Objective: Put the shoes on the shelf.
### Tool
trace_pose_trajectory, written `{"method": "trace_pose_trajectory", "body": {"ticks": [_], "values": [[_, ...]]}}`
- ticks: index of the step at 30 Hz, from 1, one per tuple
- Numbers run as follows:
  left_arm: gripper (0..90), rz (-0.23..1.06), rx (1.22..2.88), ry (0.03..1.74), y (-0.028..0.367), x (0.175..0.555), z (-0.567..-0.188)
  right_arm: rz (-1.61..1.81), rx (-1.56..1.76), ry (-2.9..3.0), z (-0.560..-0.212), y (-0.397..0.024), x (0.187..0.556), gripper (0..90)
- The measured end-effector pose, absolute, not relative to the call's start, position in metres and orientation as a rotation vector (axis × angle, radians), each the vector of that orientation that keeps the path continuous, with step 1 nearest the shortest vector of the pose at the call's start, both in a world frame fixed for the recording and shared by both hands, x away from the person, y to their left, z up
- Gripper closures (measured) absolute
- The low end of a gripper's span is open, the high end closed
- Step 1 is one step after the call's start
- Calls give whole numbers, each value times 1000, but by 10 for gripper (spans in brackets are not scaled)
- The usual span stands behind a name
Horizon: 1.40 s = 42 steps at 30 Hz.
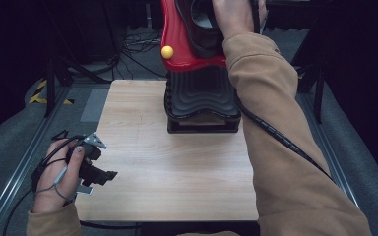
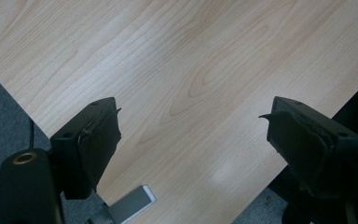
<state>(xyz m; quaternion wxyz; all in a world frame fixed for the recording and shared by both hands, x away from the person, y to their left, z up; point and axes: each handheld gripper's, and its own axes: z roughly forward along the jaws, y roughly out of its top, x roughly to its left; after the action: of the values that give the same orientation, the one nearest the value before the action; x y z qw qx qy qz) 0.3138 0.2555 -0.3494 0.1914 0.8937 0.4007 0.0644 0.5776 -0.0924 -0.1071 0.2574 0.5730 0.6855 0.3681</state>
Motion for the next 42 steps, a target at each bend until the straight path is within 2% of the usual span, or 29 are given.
{"method": "trace_pose_trajectory", "body": {"ticks": [7, 16, 34, 42], "values": [[175, 181, 2514, 1126, 257, 313, -349, 990, 1565, 1877, -106, -95, 577, 770], [175, 188, 2520, 1116, 253, 312, -347, 1007, 1588, 1933, -104, -105, 570, 650], [175, 186, 2527, 1124, 251, 308, -347, 976, 1617, 2035, -98, -115, 557, 491], [175, 192, 2524, 1125, 253, 306, -346, 1024, 1533, 2070, -84, -128, 536, 472]]}}
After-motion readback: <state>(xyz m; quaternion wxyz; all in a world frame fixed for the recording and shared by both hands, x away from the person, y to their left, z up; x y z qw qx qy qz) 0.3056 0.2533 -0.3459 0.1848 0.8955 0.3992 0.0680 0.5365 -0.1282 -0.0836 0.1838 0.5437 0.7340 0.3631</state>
